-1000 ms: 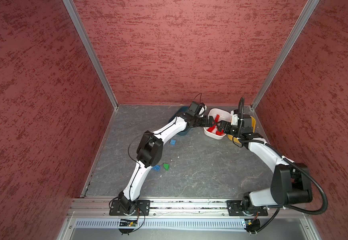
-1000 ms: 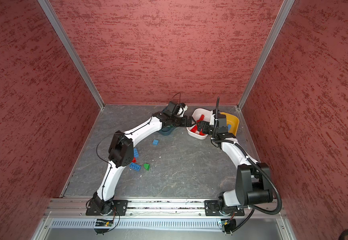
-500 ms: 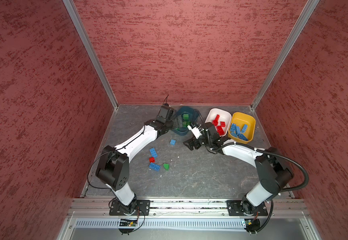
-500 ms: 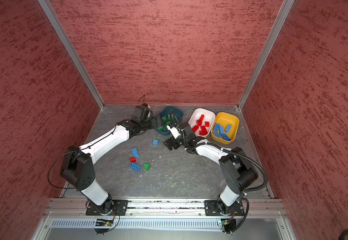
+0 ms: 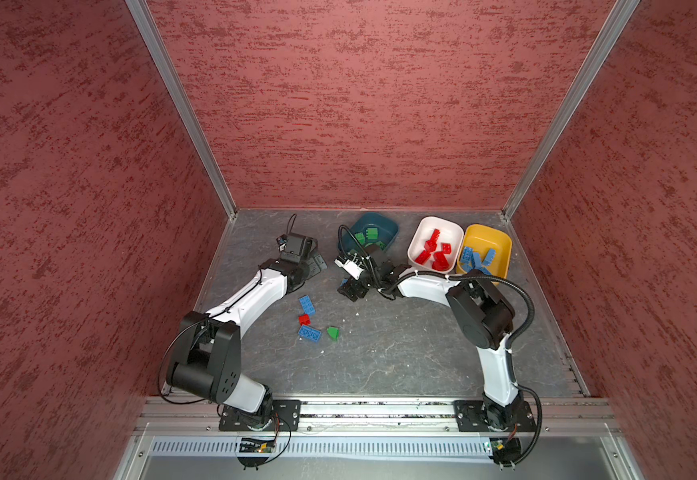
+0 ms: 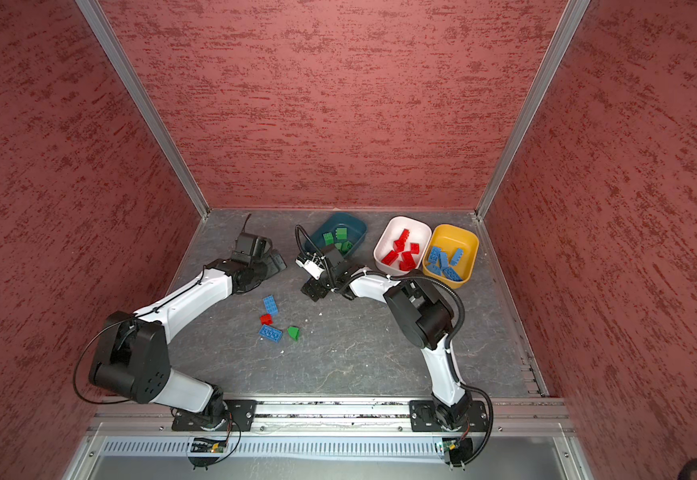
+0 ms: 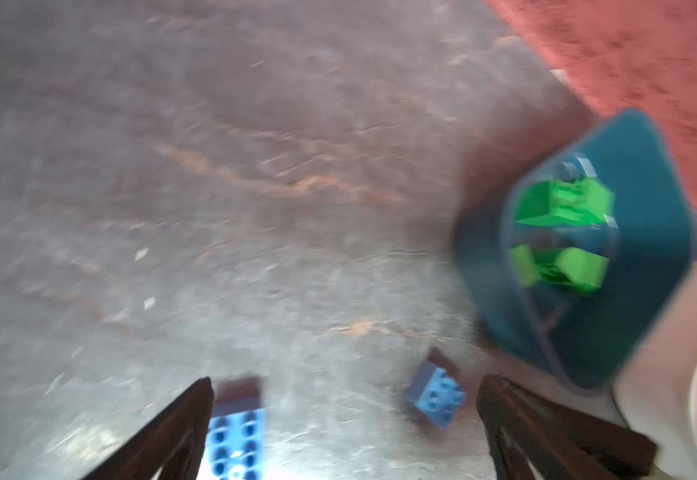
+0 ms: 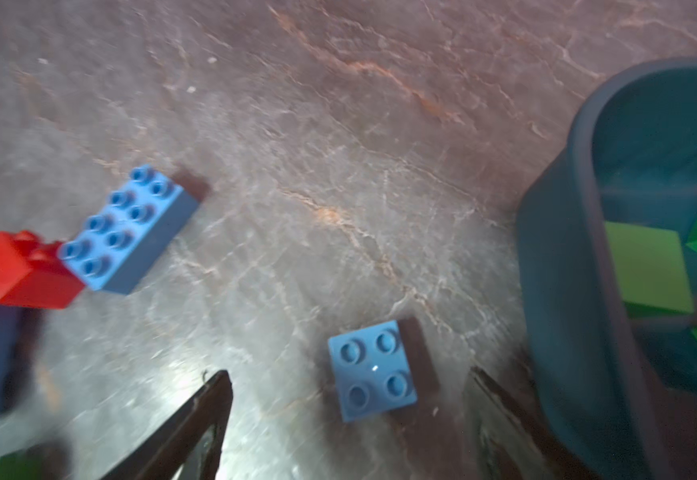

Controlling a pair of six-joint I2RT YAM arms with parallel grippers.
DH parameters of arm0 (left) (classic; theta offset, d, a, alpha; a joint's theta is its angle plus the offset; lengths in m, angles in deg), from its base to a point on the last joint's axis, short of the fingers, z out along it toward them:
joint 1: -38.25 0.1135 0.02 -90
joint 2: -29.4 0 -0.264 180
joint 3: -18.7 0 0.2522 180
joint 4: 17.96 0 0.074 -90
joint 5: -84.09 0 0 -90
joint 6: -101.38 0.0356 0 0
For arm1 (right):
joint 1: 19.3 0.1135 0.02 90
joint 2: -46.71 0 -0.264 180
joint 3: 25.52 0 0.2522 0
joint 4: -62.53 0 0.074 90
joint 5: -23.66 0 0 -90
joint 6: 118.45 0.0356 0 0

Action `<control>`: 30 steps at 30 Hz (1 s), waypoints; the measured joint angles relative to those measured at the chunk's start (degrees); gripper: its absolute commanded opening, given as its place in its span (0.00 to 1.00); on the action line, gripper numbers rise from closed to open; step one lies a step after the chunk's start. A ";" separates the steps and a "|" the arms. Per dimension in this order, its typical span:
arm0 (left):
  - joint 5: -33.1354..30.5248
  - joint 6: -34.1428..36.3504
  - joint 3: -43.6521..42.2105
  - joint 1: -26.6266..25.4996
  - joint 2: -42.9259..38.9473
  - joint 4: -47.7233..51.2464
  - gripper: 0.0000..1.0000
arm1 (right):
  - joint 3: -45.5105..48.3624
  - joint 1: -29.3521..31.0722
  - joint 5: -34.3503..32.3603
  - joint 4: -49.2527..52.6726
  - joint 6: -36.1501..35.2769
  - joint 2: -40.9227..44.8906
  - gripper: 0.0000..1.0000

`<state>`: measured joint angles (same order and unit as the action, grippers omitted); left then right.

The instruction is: Sort the legos into containers by color

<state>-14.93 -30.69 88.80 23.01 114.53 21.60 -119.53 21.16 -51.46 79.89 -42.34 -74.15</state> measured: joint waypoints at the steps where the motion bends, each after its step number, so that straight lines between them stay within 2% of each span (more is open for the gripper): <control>1: 0.11 -0.87 -1.49 0.83 -0.48 0.13 0.99 | -1.01 0.00 -0.37 0.76 -0.57 -0.94 0.86; 7: 0.63 -3.82 -7.63 2.97 -3.06 0.98 0.99 | -3.17 0.15 -1.64 3.54 -2.29 -4.07 0.77; 17: 2.49 -6.51 -10.49 1.81 -3.56 1.16 0.99 | -2.58 1.03 -1.97 2.86 -3.08 -4.28 0.51; 24: 2.71 -7.45 -9.77 -0.90 0.37 0.26 0.99 | 3.82 1.03 -1.53 -0.13 -3.87 -0.59 0.37; 30: 2.71 -7.67 -8.57 -3.21 3.39 0.28 0.99 | 10.99 1.01 -1.29 -3.04 -3.82 5.11 0.30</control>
<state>-12.22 -38.36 80.23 19.80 117.91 21.88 -108.53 22.17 -52.75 76.85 -46.16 -69.03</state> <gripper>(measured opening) 0.994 0.312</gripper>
